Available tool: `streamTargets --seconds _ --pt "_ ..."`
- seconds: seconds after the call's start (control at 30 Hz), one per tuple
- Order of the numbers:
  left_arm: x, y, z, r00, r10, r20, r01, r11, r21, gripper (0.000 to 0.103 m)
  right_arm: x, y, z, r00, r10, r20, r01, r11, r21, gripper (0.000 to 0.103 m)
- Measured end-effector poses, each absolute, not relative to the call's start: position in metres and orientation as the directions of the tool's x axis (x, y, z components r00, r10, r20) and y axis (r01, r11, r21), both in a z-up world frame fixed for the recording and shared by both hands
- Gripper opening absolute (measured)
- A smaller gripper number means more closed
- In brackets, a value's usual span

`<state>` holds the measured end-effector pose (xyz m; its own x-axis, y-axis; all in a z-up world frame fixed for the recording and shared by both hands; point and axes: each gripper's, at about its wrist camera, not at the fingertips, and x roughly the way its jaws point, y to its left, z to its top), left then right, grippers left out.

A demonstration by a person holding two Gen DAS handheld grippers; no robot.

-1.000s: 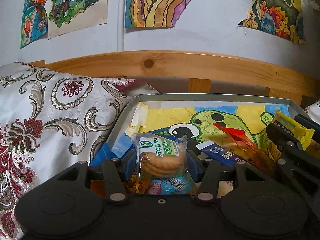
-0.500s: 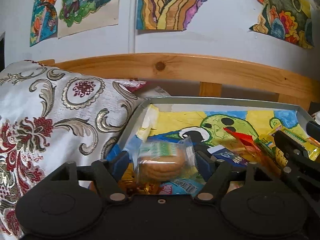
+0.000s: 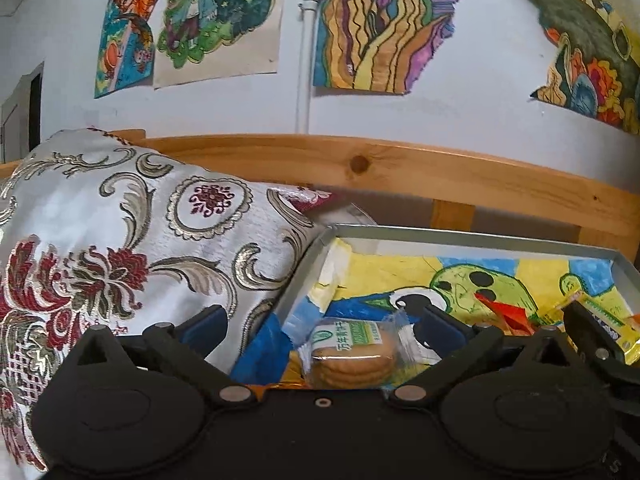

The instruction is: Organize snacks

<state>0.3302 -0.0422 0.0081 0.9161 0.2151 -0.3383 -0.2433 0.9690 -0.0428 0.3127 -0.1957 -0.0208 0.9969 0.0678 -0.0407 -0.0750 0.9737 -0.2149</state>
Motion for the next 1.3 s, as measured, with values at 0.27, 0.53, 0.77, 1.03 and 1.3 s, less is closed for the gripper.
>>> streamTargets --seconds 0.27,0.53,0.77,1.03,1.3 --pt "0.318 -0.036 0.017 0.922 0.235 -0.308 -0.271 0.959 -0.078 0.102 0.306 -0.195 -0.012 0.998 0.059 -0.016 -0.061 0.974 -0.219 0.102" --pt "0.299 -0.031 0.028 0.925 0.244 -0.292 -0.283 0.954 -0.099 0.102 0.292 -0.205 0.007 0.999 0.036 -0.013 -0.038 0.982 -0.187 0.103" --pt "0.28 -0.029 0.041 0.928 0.242 -0.282 -0.284 0.951 -0.12 0.102 0.275 -0.216 0.027 1.0 0.01 -0.01 -0.012 0.986 -0.166 0.103" --pt "0.26 -0.034 0.06 0.937 0.233 -0.26 -0.272 0.954 -0.126 0.102 0.253 -0.227 0.048 1.0 -0.011 0.006 0.012 0.988 -0.154 0.103" --pt "0.237 -0.041 0.074 0.945 0.217 -0.246 -0.252 0.96 -0.12 0.102 0.23 -0.234 0.061 1.0 -0.018 0.005 0.018 0.99 -0.142 0.103"
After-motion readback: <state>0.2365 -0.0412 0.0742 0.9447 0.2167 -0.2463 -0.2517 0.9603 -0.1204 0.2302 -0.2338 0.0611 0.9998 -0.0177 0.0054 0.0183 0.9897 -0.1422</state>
